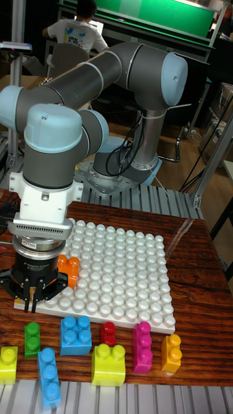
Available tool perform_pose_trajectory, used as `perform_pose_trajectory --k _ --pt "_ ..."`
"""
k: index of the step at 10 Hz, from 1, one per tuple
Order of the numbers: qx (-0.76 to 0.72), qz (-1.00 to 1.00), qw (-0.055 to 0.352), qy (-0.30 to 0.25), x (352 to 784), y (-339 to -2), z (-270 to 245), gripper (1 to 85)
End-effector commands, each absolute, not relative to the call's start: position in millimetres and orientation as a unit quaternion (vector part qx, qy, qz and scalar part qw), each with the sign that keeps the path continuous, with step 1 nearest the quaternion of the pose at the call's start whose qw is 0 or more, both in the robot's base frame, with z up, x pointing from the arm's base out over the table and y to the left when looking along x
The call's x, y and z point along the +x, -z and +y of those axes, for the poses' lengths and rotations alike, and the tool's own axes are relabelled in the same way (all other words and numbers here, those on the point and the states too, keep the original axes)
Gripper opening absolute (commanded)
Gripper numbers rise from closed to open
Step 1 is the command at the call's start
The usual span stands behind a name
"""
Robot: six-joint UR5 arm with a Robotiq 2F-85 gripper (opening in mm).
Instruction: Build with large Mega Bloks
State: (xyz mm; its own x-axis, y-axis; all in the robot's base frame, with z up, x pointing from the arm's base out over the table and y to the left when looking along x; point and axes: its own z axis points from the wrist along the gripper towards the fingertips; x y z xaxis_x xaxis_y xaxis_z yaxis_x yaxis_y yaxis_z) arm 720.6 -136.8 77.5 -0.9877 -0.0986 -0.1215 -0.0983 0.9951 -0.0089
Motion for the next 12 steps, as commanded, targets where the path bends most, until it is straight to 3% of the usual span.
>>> perform_pose_trajectory --k 1,3,5,12 --pt "-0.035 0.996 0.086 0.001 733.6 -80.5 -138.1 16.0" --pt "-0.073 0.994 0.081 -0.001 731.1 -80.1 -135.4 20.3" --pt "-0.099 0.992 0.079 -0.018 729.0 -80.0 -126.0 30.7" --pt "-0.097 0.995 0.032 -0.01 753.1 -67.4 -149.0 31.0"
